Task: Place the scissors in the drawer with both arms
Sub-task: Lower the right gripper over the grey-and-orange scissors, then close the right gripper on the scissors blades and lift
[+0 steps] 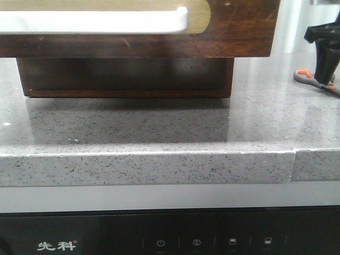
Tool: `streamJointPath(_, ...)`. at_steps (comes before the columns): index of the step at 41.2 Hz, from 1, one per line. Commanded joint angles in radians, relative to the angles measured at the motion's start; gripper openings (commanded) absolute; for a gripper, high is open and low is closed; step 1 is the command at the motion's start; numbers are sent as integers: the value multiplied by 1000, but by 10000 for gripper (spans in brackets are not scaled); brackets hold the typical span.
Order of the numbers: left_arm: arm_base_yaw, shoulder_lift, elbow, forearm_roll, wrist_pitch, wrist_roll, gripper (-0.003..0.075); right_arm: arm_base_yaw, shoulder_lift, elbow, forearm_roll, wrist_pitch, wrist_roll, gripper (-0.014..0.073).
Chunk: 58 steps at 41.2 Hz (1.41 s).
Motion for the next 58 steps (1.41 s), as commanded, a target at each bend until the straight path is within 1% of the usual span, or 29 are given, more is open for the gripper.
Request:
streamJointPath(1, -9, 12, -31, -6, -88, -8, 494, -4, -20, -55, 6, -26, -12, 486)
streamJointPath(9, -9, 12, -31, -6, -88, -8, 494, -4, 25, -80, 13, -21, -12, 474)
streamJointPath(12, -9, 12, -31, -6, -88, -8, 494, -4, 28, -80, 13, -18, -12, 419)
streamJointPath(23, -9, 12, -31, -6, -88, -8, 494, -4, 28, -80, 13, -7, -12, 153)
streamJointPath(26, -9, 12, -31, -6, -88, -8, 494, -4, 28, -80, 13, 0, -12, 99)
streamJointPath(29, -9, 12, -31, -6, -88, -8, 494, -4, 28, -80, 13, 4, -12, 66)
streamJointPath(36, -9, 12, -31, -6, -88, -8, 494, -4, 4, -80, 12, 26, -12, 58)
streamJointPath(43, -9, 12, -31, -6, -88, -8, 494, -4, -85, -80, 4, 73, -24, 58)
streamJointPath(58, -9, 12, -31, -6, -88, -8, 494, -4, -417, -79, -17, 110, -27, 58)
